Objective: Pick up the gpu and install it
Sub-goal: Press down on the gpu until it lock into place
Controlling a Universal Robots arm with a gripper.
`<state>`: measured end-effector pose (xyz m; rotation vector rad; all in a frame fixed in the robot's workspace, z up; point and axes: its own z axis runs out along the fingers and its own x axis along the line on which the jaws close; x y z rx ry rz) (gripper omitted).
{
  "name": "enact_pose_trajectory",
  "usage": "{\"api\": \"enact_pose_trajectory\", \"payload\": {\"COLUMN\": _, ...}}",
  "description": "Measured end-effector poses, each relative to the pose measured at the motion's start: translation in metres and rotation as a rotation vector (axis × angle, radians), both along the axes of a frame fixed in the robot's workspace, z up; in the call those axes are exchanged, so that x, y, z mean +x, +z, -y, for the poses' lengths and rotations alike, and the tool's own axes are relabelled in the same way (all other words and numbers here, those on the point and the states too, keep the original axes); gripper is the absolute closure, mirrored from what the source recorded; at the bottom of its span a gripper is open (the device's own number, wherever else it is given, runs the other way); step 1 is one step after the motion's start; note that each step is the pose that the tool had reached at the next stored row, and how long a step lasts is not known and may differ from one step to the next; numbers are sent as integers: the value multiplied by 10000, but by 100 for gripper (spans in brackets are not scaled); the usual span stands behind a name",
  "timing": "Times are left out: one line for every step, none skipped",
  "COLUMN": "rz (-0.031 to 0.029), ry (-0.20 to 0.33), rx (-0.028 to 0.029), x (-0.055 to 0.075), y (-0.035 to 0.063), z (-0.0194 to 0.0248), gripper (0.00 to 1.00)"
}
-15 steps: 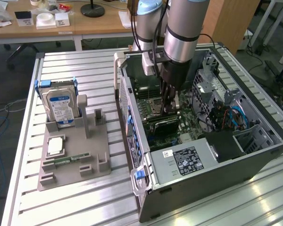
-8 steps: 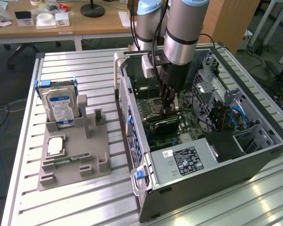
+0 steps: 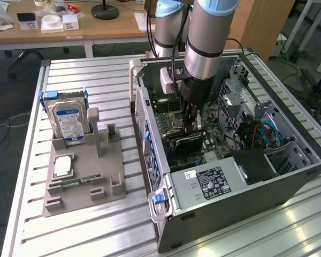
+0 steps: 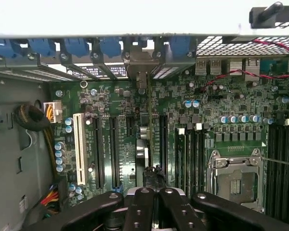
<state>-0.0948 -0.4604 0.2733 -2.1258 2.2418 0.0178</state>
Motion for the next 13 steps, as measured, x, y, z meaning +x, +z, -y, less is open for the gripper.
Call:
{"api": "enact_pose_trajectory", "payload": {"rz": 1, "ry": 0, "rx": 2, "x": 0, "y": -1, "z": -1, "gripper": 89}}
{"api": "enact_pose_trajectory", "payload": {"rz": 1, "ry": 1, "rx": 4, "x": 1, "y": -5, "z": -2, "gripper": 89}}
{"api": "enact_pose_trajectory", "payload": {"rz": 1, "ry": 1, "rx": 4, "x": 1, "y": -14, "z": -2, "gripper": 89}}
{"api": "enact_pose_trajectory", "payload": {"rz": 1, "ry": 1, "rx": 3, "x": 1, "y": -23, "z": -2, "gripper": 89}}
{"api": "enact_pose_trajectory", "payload": {"rz": 0, "ry": 1, "rx": 2, "x": 1, "y": -30, "z": -2, "gripper": 89}}
{"api": "enact_pose_trajectory", "payload": {"rz": 0, "ry": 1, "rx": 3, "x": 1, "y": -33, "z": -3, "gripper": 89}}
{"api": "enact_pose_trajectory", "payload": {"rz": 0, "ry": 1, "rx": 6, "x": 0, "y": -35, "z": -5, "gripper": 89}}
{"api": "enact_pose_trajectory", "payload": {"rz": 1, "ry": 0, "rx": 9, "x": 1, "y": -38, "z": -8, "gripper": 89}}
{"api": "enact_pose_trajectory", "payload": {"rz": 1, "ry": 1, "rx": 10, "x": 0, "y": -39, "z": -9, "gripper": 89}}
{"api": "enact_pose_trajectory", "payload": {"rz": 0, "ry": 2, "rx": 8, "x": 1, "y": -40, "z": -10, "gripper": 89}}
{"api": "enact_pose_trajectory", "payload": {"rz": 1, "ry": 1, "rx": 9, "x": 1, "y": -46, "z": -11, "gripper": 89}}
{"api": "enact_pose_trajectory", "payload": {"rz": 1, "ry": 1, "rx": 9, "x": 1, "y": -53, "z": -13, "gripper": 89}}
{"api": "enact_pose_trajectory", "payload": {"rz": 0, "ry": 1, "rx": 7, "x": 1, "y": -58, "z": -15, "gripper": 89}}
